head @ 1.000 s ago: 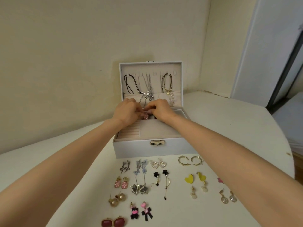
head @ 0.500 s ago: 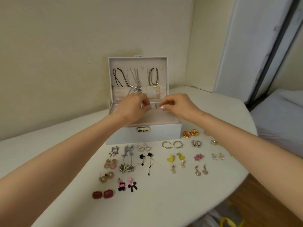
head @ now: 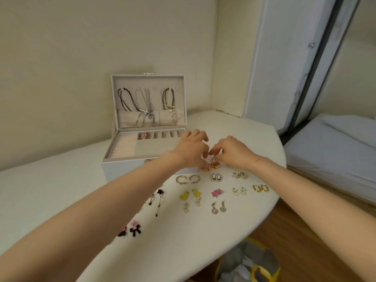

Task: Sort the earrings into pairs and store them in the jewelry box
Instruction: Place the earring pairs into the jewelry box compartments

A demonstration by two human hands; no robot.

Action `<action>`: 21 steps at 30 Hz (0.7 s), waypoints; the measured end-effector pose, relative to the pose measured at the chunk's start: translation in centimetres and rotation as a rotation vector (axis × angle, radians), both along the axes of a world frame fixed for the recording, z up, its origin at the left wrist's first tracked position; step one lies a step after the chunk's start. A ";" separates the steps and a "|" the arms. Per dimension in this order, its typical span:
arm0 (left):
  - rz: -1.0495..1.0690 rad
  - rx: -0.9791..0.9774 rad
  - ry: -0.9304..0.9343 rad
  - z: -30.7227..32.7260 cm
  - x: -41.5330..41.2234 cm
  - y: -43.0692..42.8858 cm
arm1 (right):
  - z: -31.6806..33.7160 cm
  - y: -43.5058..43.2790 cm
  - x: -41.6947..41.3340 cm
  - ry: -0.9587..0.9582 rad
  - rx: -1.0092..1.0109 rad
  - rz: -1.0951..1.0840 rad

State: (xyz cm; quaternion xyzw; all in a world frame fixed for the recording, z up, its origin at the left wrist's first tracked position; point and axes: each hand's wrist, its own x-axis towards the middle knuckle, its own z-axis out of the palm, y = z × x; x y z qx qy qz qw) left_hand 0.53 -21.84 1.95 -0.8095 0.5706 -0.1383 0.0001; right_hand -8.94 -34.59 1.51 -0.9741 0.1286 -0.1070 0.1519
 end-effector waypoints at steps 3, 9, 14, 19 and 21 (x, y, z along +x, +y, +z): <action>0.049 0.035 0.002 -0.6 0.0 -0.8 | -0.8 0.2 0.5 0.084 -0.071 -0.005; 0.090 0.035 -0.014 -0.8 0.0 -1.4 | -1.3 -0.1 1.0 0.068 0.037 -0.033; 0.093 0.010 -0.029 -1.0 0.1 -1.5 | -1.1 -0.1 0.9 0.024 0.090 -0.033; 0.102 -0.128 0.066 -0.7 0.6 -1.0 | 0.4 -0.1 0.9 -0.055 0.225 -0.020; 0.101 -0.230 0.123 -0.3 1.0 -0.7 | 1.3 -0.3 0.9 -0.106 0.339 -0.014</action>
